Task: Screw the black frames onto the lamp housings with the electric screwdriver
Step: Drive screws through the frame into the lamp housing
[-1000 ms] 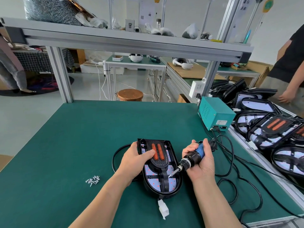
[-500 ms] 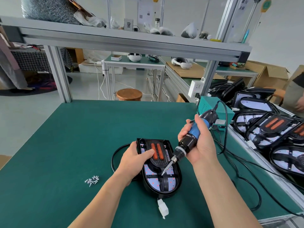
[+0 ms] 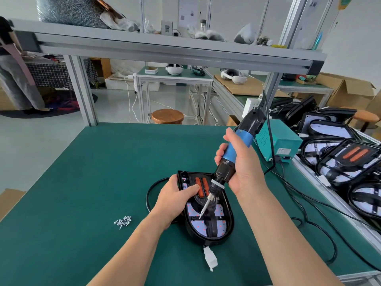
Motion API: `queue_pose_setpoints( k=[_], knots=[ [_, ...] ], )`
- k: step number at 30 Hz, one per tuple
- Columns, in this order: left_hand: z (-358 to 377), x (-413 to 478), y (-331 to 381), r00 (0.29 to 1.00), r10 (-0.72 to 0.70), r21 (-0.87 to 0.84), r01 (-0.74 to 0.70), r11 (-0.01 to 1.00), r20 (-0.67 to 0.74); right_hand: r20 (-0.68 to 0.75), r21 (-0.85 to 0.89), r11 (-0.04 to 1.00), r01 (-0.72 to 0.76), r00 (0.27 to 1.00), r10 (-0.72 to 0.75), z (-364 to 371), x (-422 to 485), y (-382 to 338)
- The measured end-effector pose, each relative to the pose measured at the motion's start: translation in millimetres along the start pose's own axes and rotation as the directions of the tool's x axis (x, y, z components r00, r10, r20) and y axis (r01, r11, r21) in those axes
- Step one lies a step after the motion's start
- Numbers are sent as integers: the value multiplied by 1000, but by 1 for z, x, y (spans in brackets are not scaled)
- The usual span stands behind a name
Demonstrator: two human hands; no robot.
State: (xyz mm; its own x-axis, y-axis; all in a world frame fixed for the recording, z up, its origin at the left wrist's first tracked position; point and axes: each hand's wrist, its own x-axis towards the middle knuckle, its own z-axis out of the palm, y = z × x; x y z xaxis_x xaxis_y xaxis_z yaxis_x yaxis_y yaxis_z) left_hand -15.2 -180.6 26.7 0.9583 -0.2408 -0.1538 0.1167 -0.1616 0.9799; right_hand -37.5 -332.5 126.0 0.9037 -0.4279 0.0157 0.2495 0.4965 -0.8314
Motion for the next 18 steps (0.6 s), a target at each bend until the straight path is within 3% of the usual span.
queue_pose_setpoints(
  k=[18],
  knots=[
    [-1,0,1,1000,13,15,-13,1000,5,112,-144,938,316,947,-302,16,-14,9]
  ],
)
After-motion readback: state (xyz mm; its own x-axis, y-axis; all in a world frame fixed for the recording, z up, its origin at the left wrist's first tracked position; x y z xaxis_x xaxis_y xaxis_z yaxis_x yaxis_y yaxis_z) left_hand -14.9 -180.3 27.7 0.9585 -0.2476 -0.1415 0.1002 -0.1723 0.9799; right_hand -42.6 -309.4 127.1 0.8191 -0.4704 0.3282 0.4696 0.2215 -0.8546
